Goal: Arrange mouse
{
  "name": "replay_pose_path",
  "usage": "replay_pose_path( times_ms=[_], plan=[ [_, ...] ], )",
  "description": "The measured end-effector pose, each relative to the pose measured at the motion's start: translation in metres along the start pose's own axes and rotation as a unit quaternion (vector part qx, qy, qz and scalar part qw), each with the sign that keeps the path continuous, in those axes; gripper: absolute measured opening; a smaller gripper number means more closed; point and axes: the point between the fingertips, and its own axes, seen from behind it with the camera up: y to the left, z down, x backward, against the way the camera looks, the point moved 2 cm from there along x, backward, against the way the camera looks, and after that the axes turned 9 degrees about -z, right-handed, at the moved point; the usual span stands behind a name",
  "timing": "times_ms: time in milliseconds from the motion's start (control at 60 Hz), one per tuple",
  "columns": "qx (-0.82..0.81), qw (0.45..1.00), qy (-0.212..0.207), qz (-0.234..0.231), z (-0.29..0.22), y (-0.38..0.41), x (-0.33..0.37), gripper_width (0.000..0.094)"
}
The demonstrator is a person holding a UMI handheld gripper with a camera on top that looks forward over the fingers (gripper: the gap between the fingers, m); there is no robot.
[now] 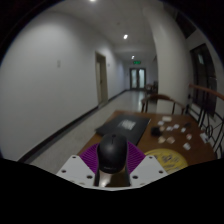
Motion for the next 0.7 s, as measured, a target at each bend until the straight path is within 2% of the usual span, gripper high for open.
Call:
replay_pose_path(
  times_ms=[100, 183, 250, 333, 383, 467, 600, 700],
  plan=[
    [0.004, 0.998, -0.065, 0.023, -0.059, -0.055, 0.075, 0.0341],
    [-0.009, 0.996, -0.073, 0.058, -0.063, -0.115, 0.124, 0.0341],
    [-0.024, 0.996, -0.036, 0.079, -0.023, -0.152, 0.128, 0.0341],
    [-0.065, 0.994, 0.041, 0.071, 0.058, -0.173, 0.126, 0.0341],
    [-0.063, 0.992, 0.070, 0.079, 0.084, -0.178, 0.125, 0.0341],
    [-0.043, 0.990, 0.082, 0.106, 0.116, -0.200, 0.138, 0.0341],
    [-0.084, 0.987, 0.110, 0.082, 0.136, -0.193, 0.147, 0.0346],
    [-0.075, 0.986, 0.128, 0.080, 0.137, -0.193, 0.159, 0.0461]
  ],
)
